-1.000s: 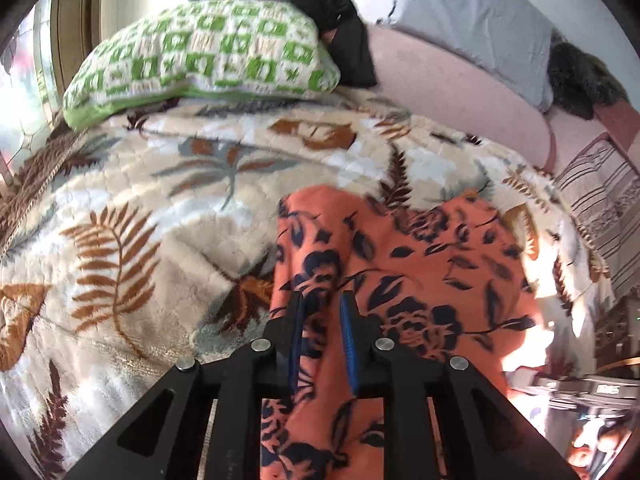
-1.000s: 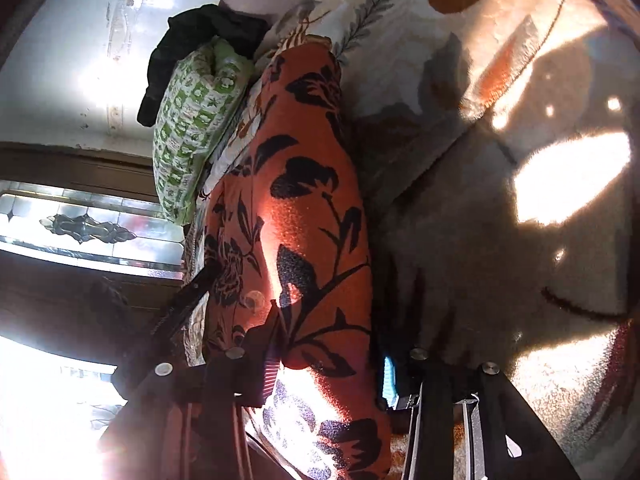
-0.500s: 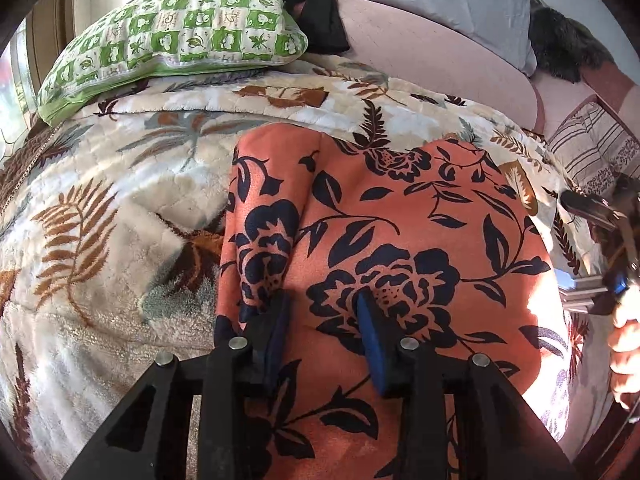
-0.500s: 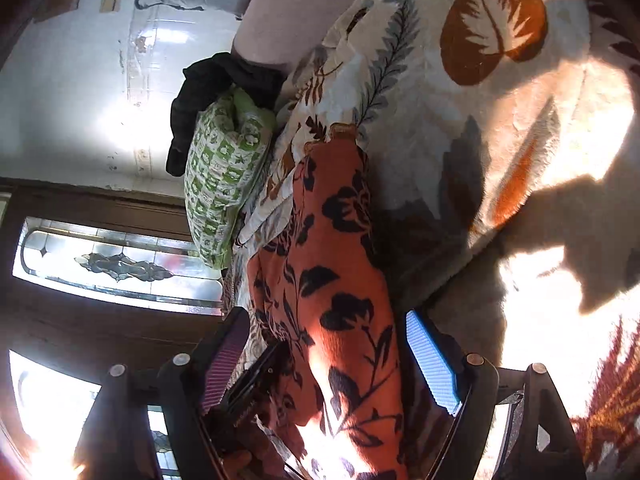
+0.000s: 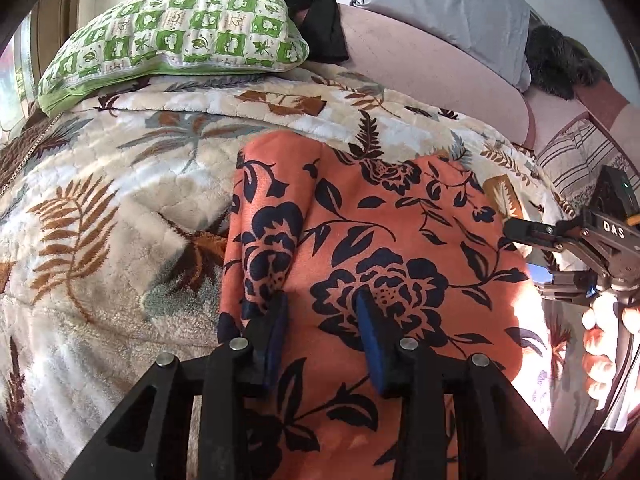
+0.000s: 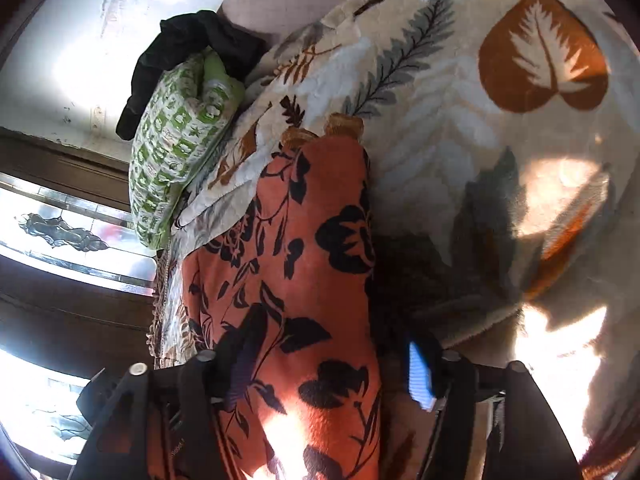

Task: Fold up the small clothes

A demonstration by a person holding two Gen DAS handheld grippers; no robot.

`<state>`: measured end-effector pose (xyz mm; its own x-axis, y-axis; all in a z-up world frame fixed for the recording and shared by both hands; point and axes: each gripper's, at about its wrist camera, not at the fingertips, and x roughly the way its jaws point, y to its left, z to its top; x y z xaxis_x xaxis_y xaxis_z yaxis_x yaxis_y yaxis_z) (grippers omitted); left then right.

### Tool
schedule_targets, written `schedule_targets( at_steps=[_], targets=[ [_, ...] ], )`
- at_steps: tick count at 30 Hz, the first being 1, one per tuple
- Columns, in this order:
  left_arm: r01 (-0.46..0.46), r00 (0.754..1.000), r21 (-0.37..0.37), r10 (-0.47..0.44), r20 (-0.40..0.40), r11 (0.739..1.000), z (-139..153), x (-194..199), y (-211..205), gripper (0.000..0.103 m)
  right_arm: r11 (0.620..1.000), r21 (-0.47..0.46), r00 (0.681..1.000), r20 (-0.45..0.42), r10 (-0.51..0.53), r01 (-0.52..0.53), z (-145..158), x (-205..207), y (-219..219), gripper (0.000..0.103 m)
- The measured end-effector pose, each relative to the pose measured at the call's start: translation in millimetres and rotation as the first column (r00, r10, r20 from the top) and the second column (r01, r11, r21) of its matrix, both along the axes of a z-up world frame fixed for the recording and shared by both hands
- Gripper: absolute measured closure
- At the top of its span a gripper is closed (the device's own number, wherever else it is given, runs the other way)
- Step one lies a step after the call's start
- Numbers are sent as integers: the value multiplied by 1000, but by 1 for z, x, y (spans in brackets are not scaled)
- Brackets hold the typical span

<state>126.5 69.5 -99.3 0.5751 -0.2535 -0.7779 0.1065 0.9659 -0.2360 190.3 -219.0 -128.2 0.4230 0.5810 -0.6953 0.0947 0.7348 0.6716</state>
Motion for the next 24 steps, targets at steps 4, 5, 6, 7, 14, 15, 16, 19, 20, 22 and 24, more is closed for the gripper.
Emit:
schedule_targets(
  at_steps=[4,5,6,7,14,15,16,19,20,22,24],
  targets=[
    [-4,998,-82,9,66,997,33,-44,12,66,1000,19,990,139,6,-8,49,-53,-5,33],
    [-15,998,-84,20,53,996,31,-52,14,66,999,43,986,169,9,-17,59,-66,-5,33],
    [-30,1000,-69,30,0,997,20,-54,14,66,996,77,981,194,25,-40,67,-78,-2,32],
    [-38,997,-48,35,-63,998,1,-53,14,66,991,108,976,213,56,-80,71,-87,4,27],
    [-19,997,-24,17,-71,1000,6,-61,15,69,975,161,988,11,152,-152,5,-89,45,12],
    [-21,999,-41,19,-49,999,15,-62,19,68,977,139,987,14,162,-162,14,-91,45,12],
    [-20,999,-54,18,-28,998,22,-61,21,68,979,123,986,19,163,-164,21,-91,45,12],
    [16,1000,-111,-14,24,994,42,-46,24,52,979,105,984,41,173,-176,25,-92,44,12],
    [22,999,-123,-19,28,992,45,-34,25,49,978,104,984,22,179,-181,18,-93,44,12],
    [35,999,-124,-35,4,992,43,-5,26,48,976,123,984,12,178,-178,8,-96,44,12],
    [17,999,-114,-22,-37,993,36,27,31,48,976,110,982,32,187,-189,6,-97,45,12]
  ],
)
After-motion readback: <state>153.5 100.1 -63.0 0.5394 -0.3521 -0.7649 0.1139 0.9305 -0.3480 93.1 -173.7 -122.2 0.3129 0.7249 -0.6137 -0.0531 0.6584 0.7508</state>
